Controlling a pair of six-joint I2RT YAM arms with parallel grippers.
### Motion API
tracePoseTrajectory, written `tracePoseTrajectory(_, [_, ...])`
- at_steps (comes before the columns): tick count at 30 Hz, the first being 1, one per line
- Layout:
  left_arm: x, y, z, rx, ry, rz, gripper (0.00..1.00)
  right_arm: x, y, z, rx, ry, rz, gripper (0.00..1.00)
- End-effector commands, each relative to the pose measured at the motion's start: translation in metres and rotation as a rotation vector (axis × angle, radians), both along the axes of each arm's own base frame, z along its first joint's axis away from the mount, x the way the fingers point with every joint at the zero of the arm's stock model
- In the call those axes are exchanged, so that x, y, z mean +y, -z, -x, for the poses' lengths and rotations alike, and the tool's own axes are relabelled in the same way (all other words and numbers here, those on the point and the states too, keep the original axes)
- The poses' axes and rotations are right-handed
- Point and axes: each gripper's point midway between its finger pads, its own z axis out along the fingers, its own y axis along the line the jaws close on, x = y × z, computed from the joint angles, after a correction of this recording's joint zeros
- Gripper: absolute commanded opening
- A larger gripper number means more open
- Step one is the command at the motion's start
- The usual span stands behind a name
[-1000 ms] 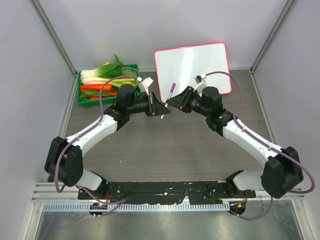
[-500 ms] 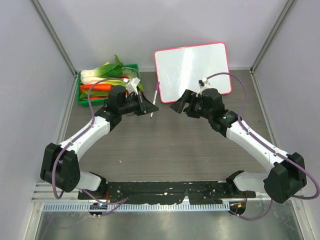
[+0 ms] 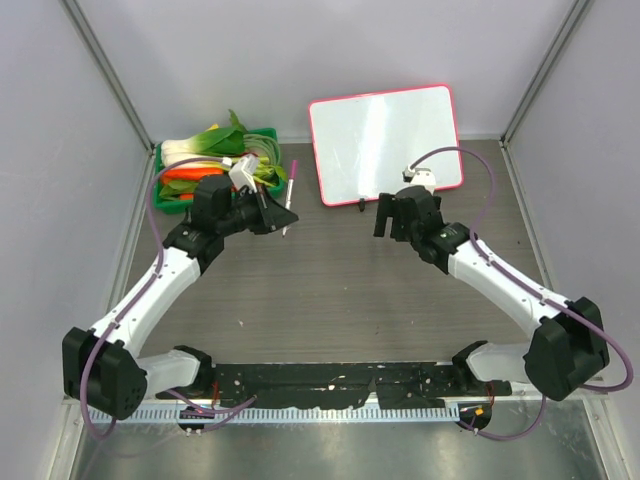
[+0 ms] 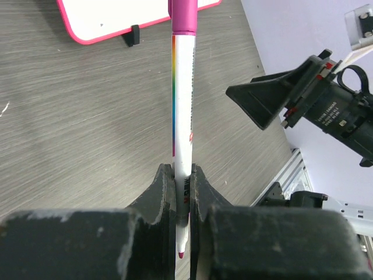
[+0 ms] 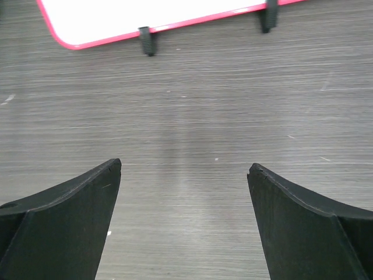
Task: Write a sentence on the whiteboard
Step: Move the whiteboard to the center of the board.
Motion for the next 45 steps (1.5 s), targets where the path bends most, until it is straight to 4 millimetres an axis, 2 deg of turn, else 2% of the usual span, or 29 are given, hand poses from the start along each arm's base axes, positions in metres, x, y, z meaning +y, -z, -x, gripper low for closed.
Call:
tracePoseTrajectory(1, [0.01, -0.016, 0.0, -0.059, -0.03, -0.034, 0.0, -0.023, 0.005, -0.011, 0.012, 0.085, 0.131, 0.95])
tracePoseTrajectory(2, [0.011, -0.017, 0.0, -0.06, -0.034, -0.034, 0.0, -0.022, 0.014, -0.013, 0.043, 0.087, 0.145, 0.95])
tracePoseTrajectory(5, [0.012, -0.016, 0.0, -0.056, -0.039, -0.041, 0.01, -0.012, 0.024, -0.021, 0.079, 0.062, 0.134, 0.95])
tracePoseTrajectory(12, [0.015, -0.009, -0.001, -0.033, -0.055, -0.063, 0.01, 0.027, 0.056, -0.044, 0.148, -0.052, 0.086, 0.95])
tracePoseTrajectory(13, [0.015, -0.011, 0.0, -0.037, -0.055, -0.061, 0.01, 0.03, 0.056, -0.049, 0.14, -0.055, 0.079, 0.95])
tracePoseTrajectory(15, [0.015, -0.012, 0.0, -0.04, -0.053, -0.061, 0.01, 0.036, 0.072, -0.059, 0.165, -0.058, 0.066, 0.95])
tracePoseTrajectory(16, [0.015, -0.013, 0.001, -0.04, -0.048, -0.06, 0.01, 0.045, 0.07, -0.064, 0.167, -0.078, 0.023, 0.95])
tracePoseTrajectory(17, [0.015, -0.014, 0.001, -0.044, -0.049, -0.062, 0.01, 0.043, 0.082, -0.07, 0.191, -0.071, 0.012, 0.95])
tracePoseTrajectory(18, [0.016, -0.014, 0.002, -0.045, -0.048, -0.068, 0.01, 0.052, 0.079, -0.075, 0.197, -0.097, -0.039, 0.94])
tracePoseTrajectory(19, [0.017, -0.014, 0.002, -0.043, -0.053, -0.075, 0.01, 0.053, 0.09, -0.082, 0.214, -0.098, -0.056, 0.92])
tracePoseTrajectory(20, [0.018, -0.015, 0.002, -0.046, -0.06, -0.079, 0.01, 0.055, 0.09, -0.088, 0.216, -0.11, -0.08, 0.89])
tracePoseTrajectory(21, [0.019, -0.015, 0.002, -0.046, -0.064, -0.082, 0.01, 0.051, 0.103, -0.093, 0.242, -0.1, -0.082, 0.88])
tracePoseTrajectory(22, [0.02, -0.017, 0.002, -0.054, -0.064, -0.082, 0.01, 0.048, 0.102, -0.102, 0.242, -0.1, -0.101, 0.86])
tracePoseTrajectory(23, [0.021, -0.018, 0.002, -0.059, -0.069, -0.082, 0.01, 0.046, 0.114, -0.107, 0.265, -0.096, -0.099, 0.83])
tracePoseTrajectory(24, [0.021, -0.019, 0.002, -0.062, -0.072, -0.082, 0.01, 0.052, 0.111, -0.11, 0.276, -0.133, -0.145, 0.79])
tracePoseTrajectory(25, [0.022, -0.019, 0.002, -0.062, -0.075, -0.083, 0.01, 0.053, 0.12, -0.112, 0.297, -0.149, -0.163, 0.77])
tracePoseTrajectory(27, [0.022, -0.02, 0.001, -0.068, -0.08, -0.084, 0.01, 0.053, 0.124, -0.121, 0.301, -0.148, -0.166, 0.71])
tracePoseTrajectory(36, [0.022, -0.019, -0.006, -0.061, -0.088, -0.098, 0.01, 0.063, 0.14, -0.13, 0.322, -0.16, -0.181, 0.65])
tracePoseTrajectory(40, [0.021, -0.018, -0.009, -0.056, -0.085, -0.101, 0.01, 0.066, 0.148, -0.131, 0.323, -0.148, -0.103, 0.64])
tracePoseTrajectory(41, [0.021, -0.017, -0.009, -0.054, -0.084, -0.103, 0.01, 0.071, 0.145, -0.132, 0.313, -0.153, -0.09, 0.62])
tracePoseTrajectory(45, [0.021, -0.015, -0.01, -0.055, -0.084, -0.11, 0.01, 0.064, 0.149, -0.142, 0.298, -0.087, 0.012, 0.53])
